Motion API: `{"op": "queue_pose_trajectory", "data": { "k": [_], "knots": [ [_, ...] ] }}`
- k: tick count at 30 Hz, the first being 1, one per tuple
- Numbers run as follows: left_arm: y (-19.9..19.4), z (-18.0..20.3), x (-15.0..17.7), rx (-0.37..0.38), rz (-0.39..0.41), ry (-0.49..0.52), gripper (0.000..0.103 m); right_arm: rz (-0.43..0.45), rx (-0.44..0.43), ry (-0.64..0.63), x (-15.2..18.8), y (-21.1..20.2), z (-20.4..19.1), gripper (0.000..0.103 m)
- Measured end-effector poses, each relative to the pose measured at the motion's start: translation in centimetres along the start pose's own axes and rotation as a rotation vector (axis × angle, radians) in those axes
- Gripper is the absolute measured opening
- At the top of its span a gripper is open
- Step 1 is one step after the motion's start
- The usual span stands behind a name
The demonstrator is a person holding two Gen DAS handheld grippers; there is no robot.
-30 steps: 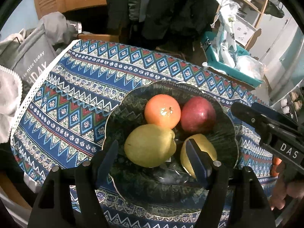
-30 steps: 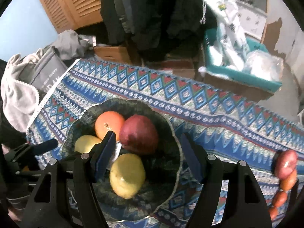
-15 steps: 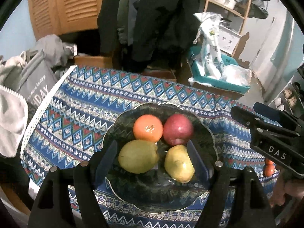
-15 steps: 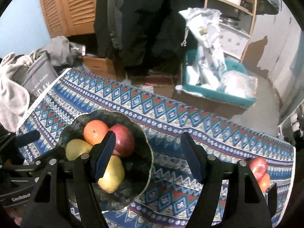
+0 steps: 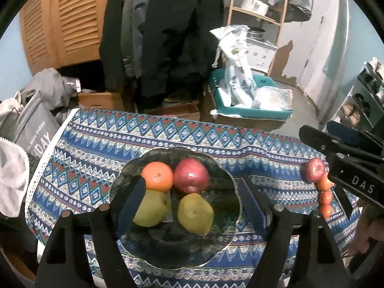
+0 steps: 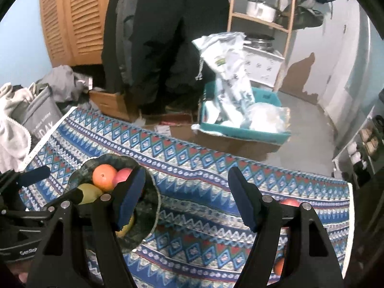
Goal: Organize fruits
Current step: 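Withdraw both tools from the bowl back toward the remaining fruit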
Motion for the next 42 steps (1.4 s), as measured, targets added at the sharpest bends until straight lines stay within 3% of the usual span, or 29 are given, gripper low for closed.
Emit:
{"op": "queue_pose_trajectory", "data": {
  "k": [21,25,42],
  "knots": [
    [-1.0,8.7,-1.5,0.109,0.042,0.113,0.081,0.068,0.115,0.092,1.9,-4.7,8.8,0.073],
    [-1.5,10.5,-1.8,0.129,0.063,0.134,0.086,0.062,0.133,0.115,2.6,-5.0,10.4,0.073],
    [-0.5,16.5,-1.7,0.187,0.05,0.229,0.087,0.042,0.239,0.215,5.7,-6.4,17.4,0.073]
  ]
}}
Point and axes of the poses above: each gripper's, at about its wrist camera, not at the fingertips, and y roughly the way its jaws point, z to its right, x to its underside, the point moved 1 cm from there along y, roughly the way its jaws point, and after that the axes turned 13 degrees about x, right-handed, at the moved point
